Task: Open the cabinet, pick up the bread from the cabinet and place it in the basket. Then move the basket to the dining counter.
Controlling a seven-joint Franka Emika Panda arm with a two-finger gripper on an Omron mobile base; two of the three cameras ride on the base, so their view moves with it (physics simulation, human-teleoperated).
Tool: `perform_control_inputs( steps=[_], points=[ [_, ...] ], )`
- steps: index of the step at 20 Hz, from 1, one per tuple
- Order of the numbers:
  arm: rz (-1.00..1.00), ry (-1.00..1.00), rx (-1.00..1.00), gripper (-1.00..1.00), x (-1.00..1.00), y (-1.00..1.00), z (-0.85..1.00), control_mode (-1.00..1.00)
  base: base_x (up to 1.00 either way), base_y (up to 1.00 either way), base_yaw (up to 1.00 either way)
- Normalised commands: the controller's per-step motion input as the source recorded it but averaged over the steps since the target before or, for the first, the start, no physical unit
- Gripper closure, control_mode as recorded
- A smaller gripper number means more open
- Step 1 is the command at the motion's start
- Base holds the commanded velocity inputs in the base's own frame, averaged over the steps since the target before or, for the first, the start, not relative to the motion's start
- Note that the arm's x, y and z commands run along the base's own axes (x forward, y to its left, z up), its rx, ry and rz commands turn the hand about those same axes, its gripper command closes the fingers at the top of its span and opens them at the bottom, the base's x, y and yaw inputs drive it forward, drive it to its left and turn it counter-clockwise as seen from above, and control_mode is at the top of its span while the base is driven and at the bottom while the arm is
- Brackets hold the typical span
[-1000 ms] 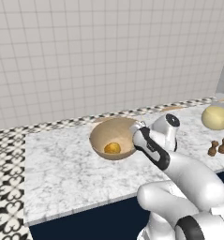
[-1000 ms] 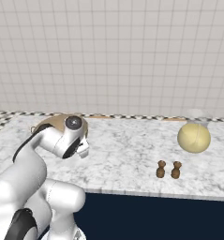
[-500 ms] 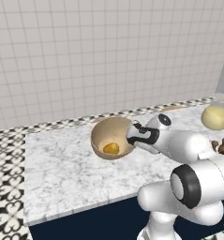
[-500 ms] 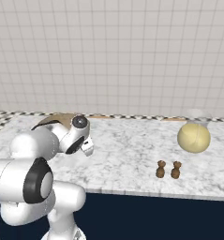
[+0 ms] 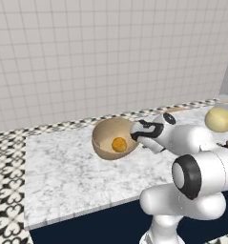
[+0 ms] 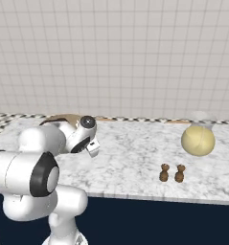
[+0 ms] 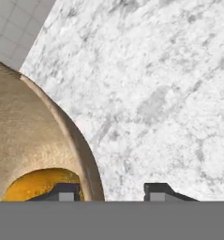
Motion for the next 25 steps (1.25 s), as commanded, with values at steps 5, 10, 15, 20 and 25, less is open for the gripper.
perform_control_inputs(
  steps=[5,10,15,20,25],
  points=[
    [0.03,-0.21,0.0,-1.0,-0.57,0.0,0.5,-1.0,0.0,0.0,0.0],
    [0.11,-0.25,0.0,-1.0,-0.84,0.1,0.89,-1.0,0.0,0.0,0.0],
    [0.11,-0.05,0.0,-1.0,-0.84,0.03,1.0,-1.0,0.0,0.0,0.0],
    [0.08,0.02,0.0,-1.0,-0.95,0.0,1.0,-1.0,0.0,0.0,0.0],
    [0.04,0.06,0.0,-1.0,-0.75,0.0,1.0,-1.0,0.0,0.0,0.0]
  ],
)
